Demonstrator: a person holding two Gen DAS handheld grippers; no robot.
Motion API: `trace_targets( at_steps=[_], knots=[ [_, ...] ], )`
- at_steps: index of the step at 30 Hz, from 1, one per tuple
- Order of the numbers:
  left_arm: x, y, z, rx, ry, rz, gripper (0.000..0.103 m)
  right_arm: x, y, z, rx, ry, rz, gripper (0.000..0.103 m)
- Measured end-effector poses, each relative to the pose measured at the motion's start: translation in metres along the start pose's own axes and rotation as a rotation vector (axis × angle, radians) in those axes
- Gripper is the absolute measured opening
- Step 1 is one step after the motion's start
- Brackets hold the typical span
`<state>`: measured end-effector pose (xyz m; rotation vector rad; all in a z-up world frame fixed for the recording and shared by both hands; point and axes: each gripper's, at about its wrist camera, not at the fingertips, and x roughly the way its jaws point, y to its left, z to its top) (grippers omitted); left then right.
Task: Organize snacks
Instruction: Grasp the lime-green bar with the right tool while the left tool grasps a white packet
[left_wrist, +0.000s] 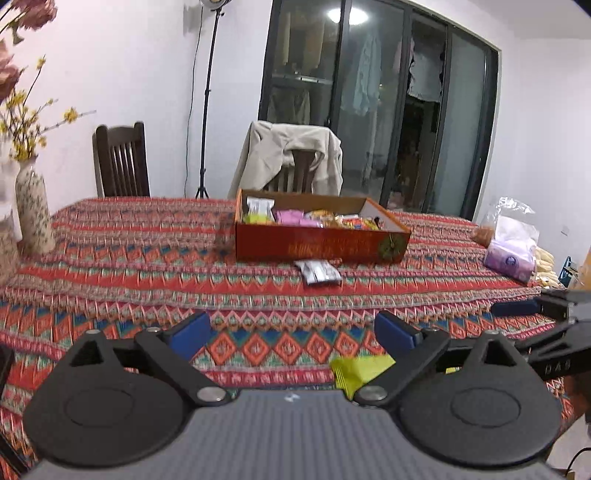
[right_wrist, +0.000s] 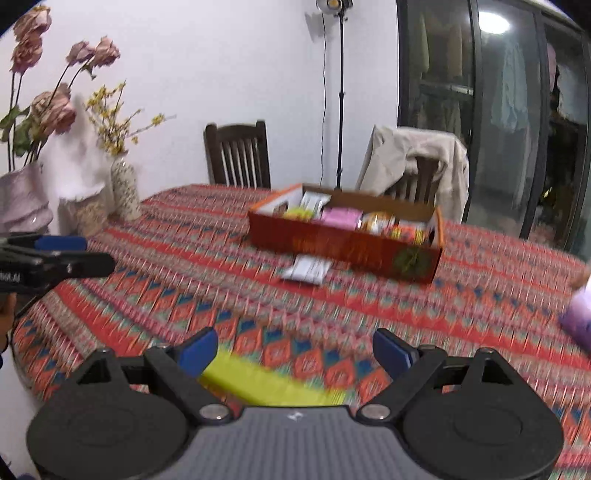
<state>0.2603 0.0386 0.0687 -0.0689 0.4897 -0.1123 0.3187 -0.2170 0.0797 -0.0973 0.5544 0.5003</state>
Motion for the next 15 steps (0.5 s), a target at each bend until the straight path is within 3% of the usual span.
trace_targets(
  at_steps=[5,15],
  knots=[
    [-0.008,-0.003,-0.009,0.019,0.002,0.003,0.098,-0.004,0.01,-0.032,0.032,0.037,0.01,0.091],
    [0.001,0.005,-0.015,0.001,0.029,0.011,0.098,0.023,0.021,-0.044,-0.071,0.066,-0.016,0.09]
  ],
)
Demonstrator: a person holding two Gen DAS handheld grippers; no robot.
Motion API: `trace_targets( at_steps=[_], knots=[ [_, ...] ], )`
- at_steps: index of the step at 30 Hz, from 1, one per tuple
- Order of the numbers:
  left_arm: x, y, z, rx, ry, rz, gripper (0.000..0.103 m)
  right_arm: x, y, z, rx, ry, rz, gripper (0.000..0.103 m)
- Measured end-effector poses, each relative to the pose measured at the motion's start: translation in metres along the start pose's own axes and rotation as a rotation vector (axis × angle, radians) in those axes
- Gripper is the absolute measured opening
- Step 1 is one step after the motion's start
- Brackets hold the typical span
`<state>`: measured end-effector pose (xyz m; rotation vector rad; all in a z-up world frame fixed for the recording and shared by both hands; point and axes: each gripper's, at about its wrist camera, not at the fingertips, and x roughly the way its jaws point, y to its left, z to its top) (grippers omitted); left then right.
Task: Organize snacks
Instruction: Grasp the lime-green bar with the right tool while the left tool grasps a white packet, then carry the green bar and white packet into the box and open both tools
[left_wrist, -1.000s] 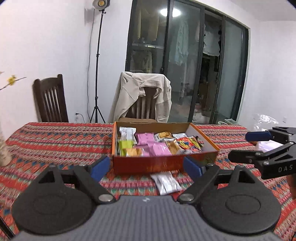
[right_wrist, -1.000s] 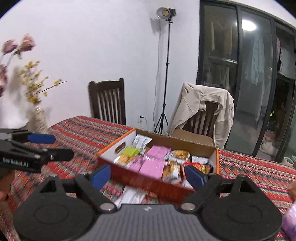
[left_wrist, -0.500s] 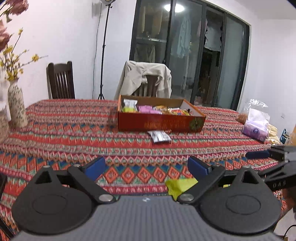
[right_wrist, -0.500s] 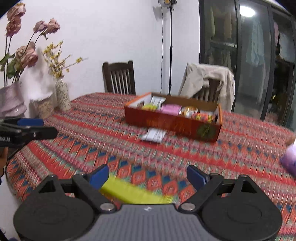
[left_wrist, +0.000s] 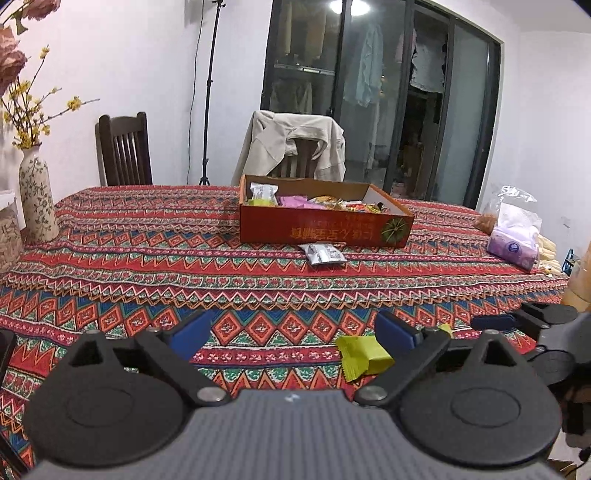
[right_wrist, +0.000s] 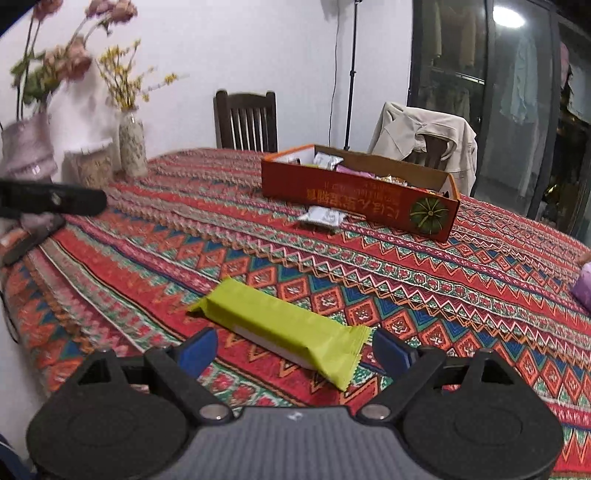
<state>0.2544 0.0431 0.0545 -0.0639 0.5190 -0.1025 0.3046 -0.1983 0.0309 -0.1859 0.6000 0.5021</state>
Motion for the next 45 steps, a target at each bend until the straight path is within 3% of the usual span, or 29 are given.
trace_targets(
  at_steps=[7,11,16,19,26,31,32,34,35,38,45],
  knots=[
    [0.027,0.011,0.001,-0.015,0.043,0.0,0.098,0.044,0.004,0.014,-0.105,0.024,0.008,0.089],
    [0.055,0.012,0.006,-0.009,0.076,0.0,0.098,0.07,-0.007,0.023,-0.087,0.049,-0.005,0.072],
    [0.099,0.004,0.022,0.032,0.102,-0.026,0.097,0.091,-0.055,0.032,0.112,0.048,-0.079,0.044],
    [0.135,-0.01,0.037,0.084,0.114,-0.063,0.097,0.1,-0.086,0.033,0.199,0.034,-0.13,0.037],
    [0.241,-0.05,0.074,0.133,0.15,-0.107,0.086,0.116,-0.137,0.032,0.336,-0.018,-0.172,0.036],
    [0.301,-0.059,0.08,0.065,0.22,-0.09,0.072,0.121,-0.142,0.031,0.34,-0.005,-0.169,0.044],
    [0.306,-0.059,0.079,0.059,0.218,-0.077,0.069,0.122,-0.139,0.032,0.327,-0.002,-0.167,0.045],
    [0.31,-0.058,0.077,0.068,0.204,-0.051,0.054,0.123,-0.137,0.033,0.311,0.002,-0.175,0.044],
    [0.31,-0.057,0.076,0.076,0.194,-0.043,0.054,0.123,-0.137,0.033,0.313,0.002,-0.175,0.038],
    [0.307,-0.055,0.076,0.075,0.197,-0.051,0.043,0.12,-0.138,0.033,0.318,-0.015,-0.166,0.034],
    [0.258,-0.053,0.067,0.066,0.197,-0.086,0.041,0.109,-0.136,0.031,0.311,-0.041,-0.132,0.033]
  ],
)
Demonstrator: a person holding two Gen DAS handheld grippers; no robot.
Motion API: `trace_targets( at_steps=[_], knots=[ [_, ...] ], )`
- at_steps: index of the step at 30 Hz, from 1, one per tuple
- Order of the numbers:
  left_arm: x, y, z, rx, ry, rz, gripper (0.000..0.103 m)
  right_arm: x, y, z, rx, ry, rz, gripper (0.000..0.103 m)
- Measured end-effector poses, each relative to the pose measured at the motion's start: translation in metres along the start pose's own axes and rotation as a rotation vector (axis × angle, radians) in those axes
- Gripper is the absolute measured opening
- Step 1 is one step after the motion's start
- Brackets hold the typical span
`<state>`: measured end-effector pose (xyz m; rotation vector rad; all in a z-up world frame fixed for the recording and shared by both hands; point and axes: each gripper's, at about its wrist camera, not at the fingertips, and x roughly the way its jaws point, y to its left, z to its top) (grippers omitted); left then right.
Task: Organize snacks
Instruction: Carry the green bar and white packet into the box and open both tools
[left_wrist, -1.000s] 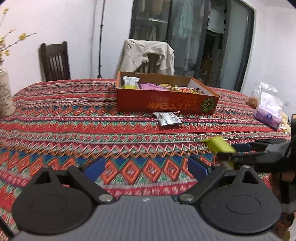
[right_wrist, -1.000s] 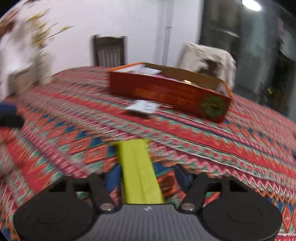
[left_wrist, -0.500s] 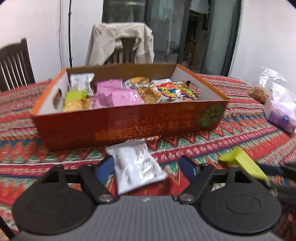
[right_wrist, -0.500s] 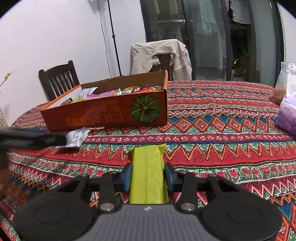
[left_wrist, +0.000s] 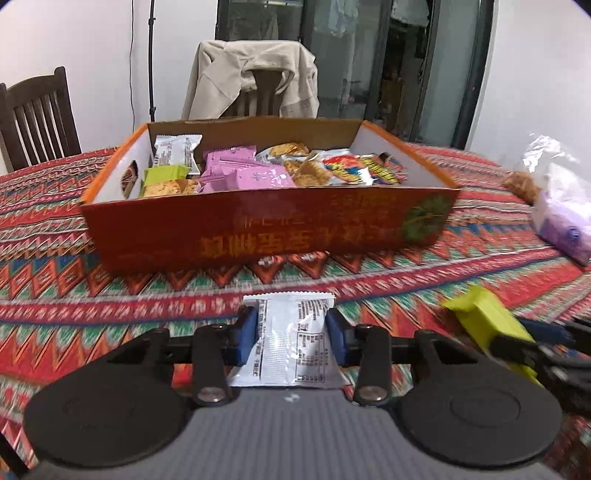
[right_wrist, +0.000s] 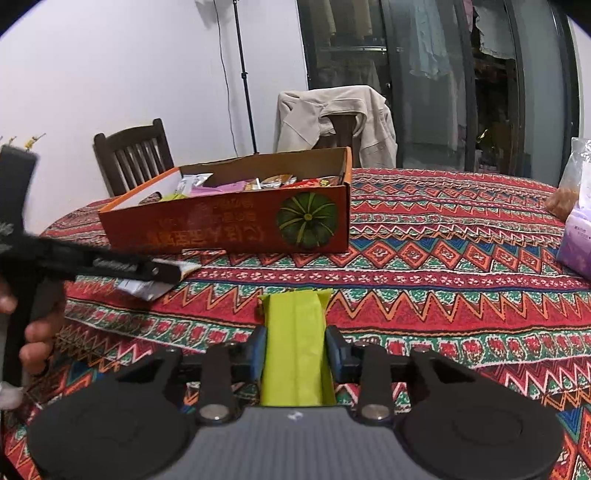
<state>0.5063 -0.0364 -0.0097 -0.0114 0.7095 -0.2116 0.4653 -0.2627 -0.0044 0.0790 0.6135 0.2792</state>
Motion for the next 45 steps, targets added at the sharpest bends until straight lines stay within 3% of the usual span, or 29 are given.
trace_targets(
  at_steps=[13,18,25,31,36,39,42,45],
  knots=[
    [-0.131,0.013,-0.052,-0.102,-0.11,0.027,0.041,-0.014,0.006,-0.007,0.03,-0.002,0.079,0.032],
    [-0.159,0.014,-0.061,-0.114,-0.145,0.006,0.041,-0.051,0.023,-0.013,0.025,-0.038,0.104,0.032],
    [-0.168,0.015,-0.058,-0.123,-0.177,-0.044,0.041,-0.087,0.036,-0.008,-0.003,-0.066,0.078,0.032],
    [-0.142,0.018,0.002,-0.085,-0.219,-0.062,0.041,-0.084,0.034,0.027,-0.029,-0.098,0.078,0.032],
    [-0.096,0.027,0.077,-0.068,-0.233,-0.033,0.041,-0.058,0.021,0.092,-0.043,-0.155,0.074,0.032],
    [-0.061,0.04,0.12,-0.116,-0.201,-0.022,0.041,-0.026,0.009,0.136,-0.033,-0.147,0.082,0.032],
    [-0.023,0.049,0.157,-0.129,-0.166,-0.023,0.041,0.014,0.005,0.173,-0.075,-0.124,0.024,0.032],
    [0.023,0.053,0.184,-0.119,-0.13,0.023,0.042,0.063,-0.001,0.202,-0.078,-0.063,0.013,0.032]
  ],
)
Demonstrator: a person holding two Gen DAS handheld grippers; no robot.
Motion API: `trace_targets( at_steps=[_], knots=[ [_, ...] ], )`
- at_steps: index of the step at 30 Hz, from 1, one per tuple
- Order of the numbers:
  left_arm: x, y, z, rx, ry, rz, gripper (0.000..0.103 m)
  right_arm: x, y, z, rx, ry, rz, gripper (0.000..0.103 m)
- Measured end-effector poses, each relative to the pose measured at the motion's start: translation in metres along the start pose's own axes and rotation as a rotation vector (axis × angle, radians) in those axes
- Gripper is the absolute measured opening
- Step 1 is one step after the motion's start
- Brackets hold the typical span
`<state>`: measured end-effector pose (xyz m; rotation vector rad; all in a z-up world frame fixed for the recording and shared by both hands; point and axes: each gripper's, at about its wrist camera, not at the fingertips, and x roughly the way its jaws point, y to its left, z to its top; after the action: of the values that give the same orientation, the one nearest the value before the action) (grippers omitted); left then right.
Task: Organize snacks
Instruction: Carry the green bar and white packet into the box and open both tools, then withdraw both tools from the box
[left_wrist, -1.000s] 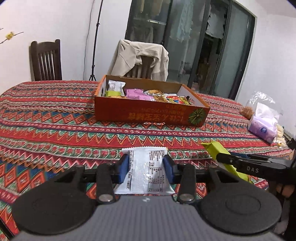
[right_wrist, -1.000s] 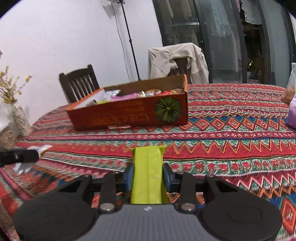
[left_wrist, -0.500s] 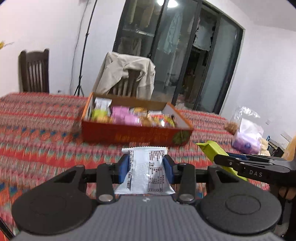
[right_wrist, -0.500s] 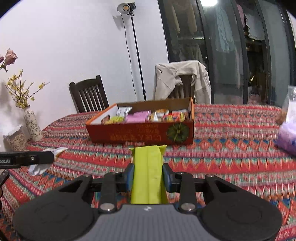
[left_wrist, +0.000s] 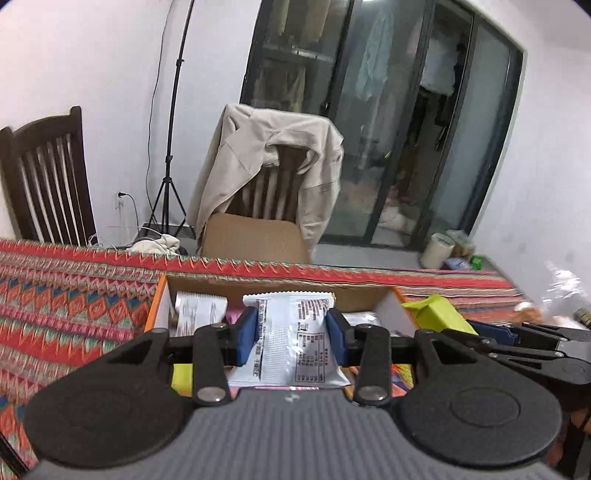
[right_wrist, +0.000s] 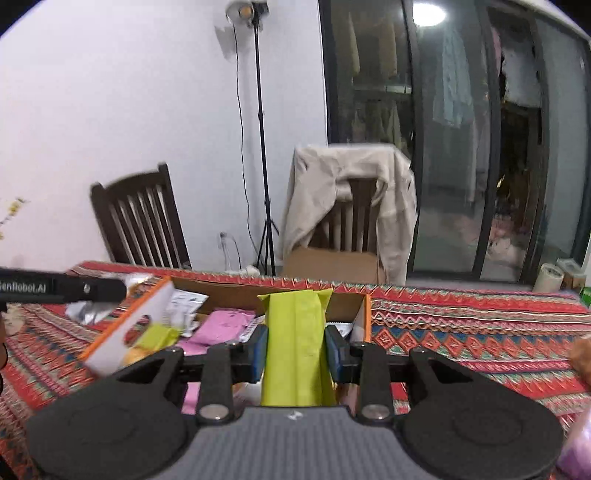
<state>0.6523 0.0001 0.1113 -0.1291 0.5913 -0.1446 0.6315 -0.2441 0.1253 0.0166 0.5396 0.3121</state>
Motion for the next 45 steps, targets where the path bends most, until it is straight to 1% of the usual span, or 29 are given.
trace_targets(
  at_steps=[1,2,5,8,11,15,16,18,19,20,21,24,27,29,31,33,34,35,37,40,43,45],
  knots=[
    [0.018,0.001,0.004,-0.002,0.021,0.024,0.042,0.021,-0.005,0.006,0.016,0.026,0.001,0.032],
    [0.035,0.001,0.006,0.005,0.044,0.032,0.042,0.038,-0.007,0.01,0.03,0.049,0.0,0.032],
    [0.081,0.0,0.003,0.036,0.099,0.07,0.042,0.092,-0.017,0.013,0.079,0.123,-0.01,0.032],
    [0.116,0.004,-0.004,0.038,0.142,0.094,0.042,0.136,-0.018,0.008,0.106,0.187,-0.027,0.032],
    [0.135,0.015,-0.009,0.008,0.175,0.104,0.042,0.164,-0.014,0.007,0.134,0.244,-0.024,0.033],
    [0.149,0.023,-0.012,-0.016,0.231,0.094,0.044,0.179,-0.005,0.003,0.162,0.261,-0.013,0.036],
    [0.148,0.024,-0.011,-0.016,0.231,0.083,0.047,0.18,-0.002,0.003,0.148,0.256,-0.014,0.037],
    [0.143,0.024,-0.009,-0.01,0.226,0.055,0.053,0.178,0.0,0.005,0.134,0.241,-0.015,0.045],
    [0.141,0.023,-0.007,-0.005,0.223,0.055,0.057,0.175,0.0,0.006,0.131,0.232,-0.016,0.053],
    [0.136,0.022,-0.005,0.002,0.216,0.063,0.058,0.17,-0.001,0.009,0.126,0.221,-0.019,0.056],
    [0.131,0.021,-0.003,0.009,0.21,0.067,0.058,0.166,-0.002,0.011,0.121,0.212,-0.023,0.056],
    [0.11,0.019,0.007,0.029,0.196,0.058,0.059,0.15,-0.005,0.021,0.095,0.193,-0.041,0.056],
    [0.08,0.015,0.016,0.052,0.168,0.048,0.068,0.127,-0.006,0.033,0.046,0.18,-0.062,0.059],
    [0.052,0.012,0.022,0.075,0.147,0.038,0.074,0.107,-0.004,0.041,0.012,0.176,-0.07,0.062],
    [0.022,0.011,0.025,0.087,0.128,0.021,0.077,0.082,-0.001,0.049,-0.023,0.169,-0.079,0.066],
    [-0.016,0.012,0.024,0.1,0.108,0.006,0.083,0.052,0.002,0.057,-0.051,0.15,-0.084,0.068],
    [-0.034,0.012,0.022,0.109,0.099,0.006,0.088,0.034,0.003,0.06,-0.062,0.139,-0.083,0.071],
    [-0.054,0.012,0.021,0.12,0.088,0.009,0.09,0.017,0.004,0.062,-0.068,0.127,-0.081,0.074],
    [-0.095,0.012,0.018,0.129,0.062,0.013,0.099,-0.016,0.007,0.064,-0.087,0.105,-0.085,0.077],
    [-0.153,0.01,0.008,0.123,0.023,0.003,0.103,-0.071,0.013,0.063,-0.118,0.063,-0.108,0.083],
    [-0.212,0.005,-0.009,0.121,-0.001,-0.018,0.103,-0.126,0.022,0.055,-0.138,0.029,-0.12,0.088],
    [-0.245,-0.001,-0.024,0.125,-0.015,-0.024,0.103,-0.164,0.032,0.042,-0.154,0.016,-0.117,0.09]
  ],
)
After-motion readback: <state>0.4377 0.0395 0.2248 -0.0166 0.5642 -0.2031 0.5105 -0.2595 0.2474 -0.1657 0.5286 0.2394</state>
